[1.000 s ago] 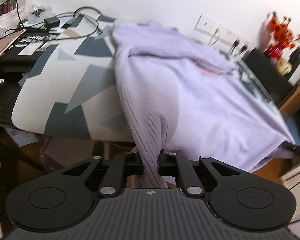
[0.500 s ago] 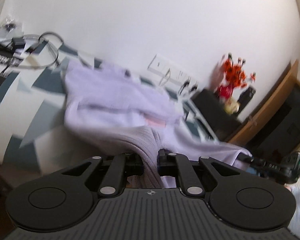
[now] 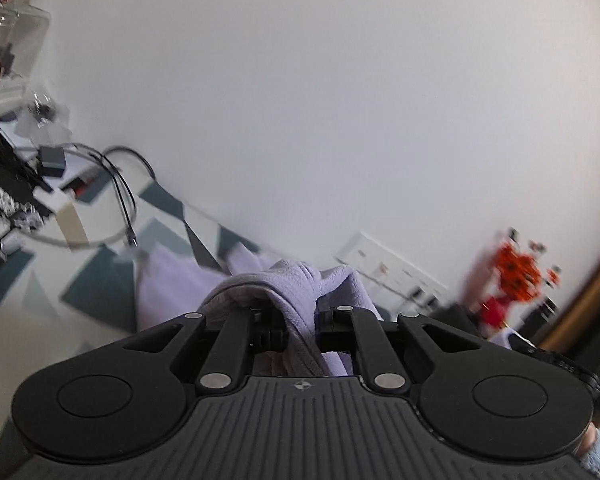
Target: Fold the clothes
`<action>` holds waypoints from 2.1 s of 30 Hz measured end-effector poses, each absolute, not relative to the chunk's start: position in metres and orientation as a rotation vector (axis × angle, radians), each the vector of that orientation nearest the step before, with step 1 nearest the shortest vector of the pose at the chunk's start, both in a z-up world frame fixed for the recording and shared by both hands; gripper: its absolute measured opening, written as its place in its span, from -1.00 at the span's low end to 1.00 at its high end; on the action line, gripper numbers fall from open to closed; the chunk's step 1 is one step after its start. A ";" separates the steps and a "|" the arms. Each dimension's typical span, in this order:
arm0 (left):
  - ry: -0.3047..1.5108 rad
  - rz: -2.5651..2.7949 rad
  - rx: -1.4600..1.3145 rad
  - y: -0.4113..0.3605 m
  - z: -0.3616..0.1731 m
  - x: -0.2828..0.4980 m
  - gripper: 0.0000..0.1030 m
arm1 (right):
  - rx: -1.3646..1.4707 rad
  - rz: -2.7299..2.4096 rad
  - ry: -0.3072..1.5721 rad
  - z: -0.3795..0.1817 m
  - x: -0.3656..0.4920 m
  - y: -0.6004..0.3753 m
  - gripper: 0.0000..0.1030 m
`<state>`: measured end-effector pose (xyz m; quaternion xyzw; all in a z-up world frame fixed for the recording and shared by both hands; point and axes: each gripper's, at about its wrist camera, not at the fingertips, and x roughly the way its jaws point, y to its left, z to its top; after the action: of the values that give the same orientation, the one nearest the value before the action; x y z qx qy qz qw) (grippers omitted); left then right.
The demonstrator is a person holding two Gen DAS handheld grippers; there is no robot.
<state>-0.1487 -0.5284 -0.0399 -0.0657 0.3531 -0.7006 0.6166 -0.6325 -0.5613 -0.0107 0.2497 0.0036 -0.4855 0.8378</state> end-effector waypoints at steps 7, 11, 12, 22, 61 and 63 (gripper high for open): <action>0.806 -1.439 -0.061 -0.650 -0.050 -0.130 -0.79 | 0.586 -1.044 -0.008 -0.032 -0.646 -0.708 -0.89; 0.875 -1.283 0.059 -0.730 -0.094 -0.115 -0.76 | 0.657 -1.073 0.068 -0.073 -0.649 -0.809 -0.89; 0.901 -1.243 0.101 -0.748 -0.108 -0.113 -0.74 | 0.689 -1.079 0.099 -0.088 -0.648 -0.833 -0.89; 1.055 -1.218 0.342 -0.790 -0.146 -0.078 0.39 | 0.987 -0.977 0.383 -0.190 -0.630 -0.939 -0.08; 1.033 -1.505 0.561 -0.749 -0.196 -0.080 0.77 | 0.467 -0.821 0.671 -0.139 -0.523 -0.880 0.44; 1.040 -1.505 0.551 -0.743 -0.196 -0.086 0.77 | 0.478 -0.785 0.681 -0.145 -0.529 -0.875 0.47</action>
<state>-0.0865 -0.7427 -0.1964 0.2356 0.4443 -0.6430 0.5776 -0.5285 -0.8751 -0.1445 0.2263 0.3223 -0.3713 0.8409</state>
